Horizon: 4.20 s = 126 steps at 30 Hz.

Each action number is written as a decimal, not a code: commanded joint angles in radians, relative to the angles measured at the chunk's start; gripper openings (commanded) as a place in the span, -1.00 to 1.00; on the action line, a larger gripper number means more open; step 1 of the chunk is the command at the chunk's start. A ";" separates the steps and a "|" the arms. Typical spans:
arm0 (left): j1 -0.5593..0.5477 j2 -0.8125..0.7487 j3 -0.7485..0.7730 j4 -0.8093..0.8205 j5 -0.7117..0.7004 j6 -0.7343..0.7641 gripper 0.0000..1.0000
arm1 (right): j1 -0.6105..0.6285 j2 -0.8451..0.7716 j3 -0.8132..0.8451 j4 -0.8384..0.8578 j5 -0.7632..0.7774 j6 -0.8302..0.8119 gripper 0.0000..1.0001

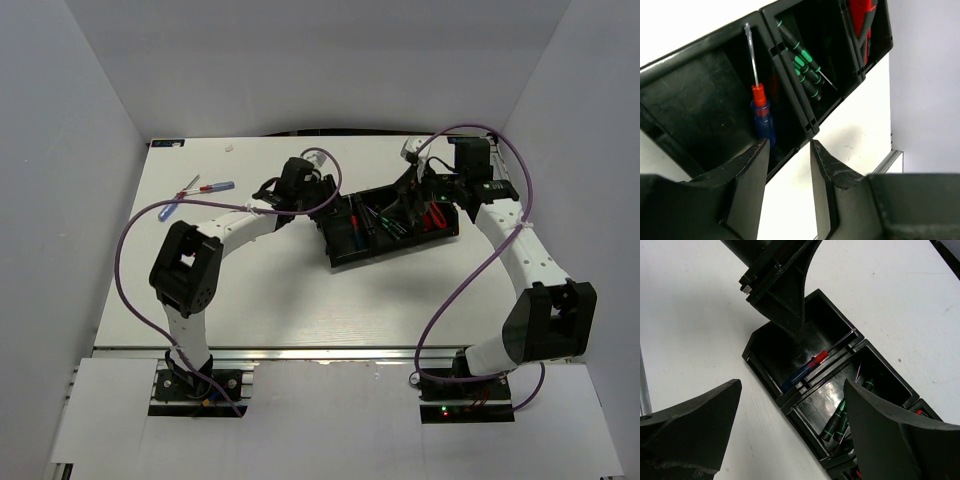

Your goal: Sort the tools into containers

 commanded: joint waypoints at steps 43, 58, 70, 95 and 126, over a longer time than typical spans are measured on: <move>0.668 0.523 0.853 -0.921 -0.446 -0.688 0.43 | -0.020 0.085 -0.033 0.047 -0.095 0.026 0.79; 0.710 0.619 0.861 -0.889 -0.333 -0.726 -0.02 | -0.020 0.112 -0.041 0.044 -0.110 0.035 0.79; 0.704 0.469 0.607 -0.850 -0.291 -0.663 -0.58 | -0.020 0.098 -0.047 0.044 -0.110 0.034 0.79; 0.259 -0.346 -0.179 -0.110 -0.041 -0.093 -1.00 | -0.021 0.051 0.030 -0.045 -0.057 -0.032 0.79; 0.004 0.067 0.358 -0.385 -0.151 0.357 0.11 | -0.026 0.009 -0.038 -0.085 -0.041 -0.100 0.79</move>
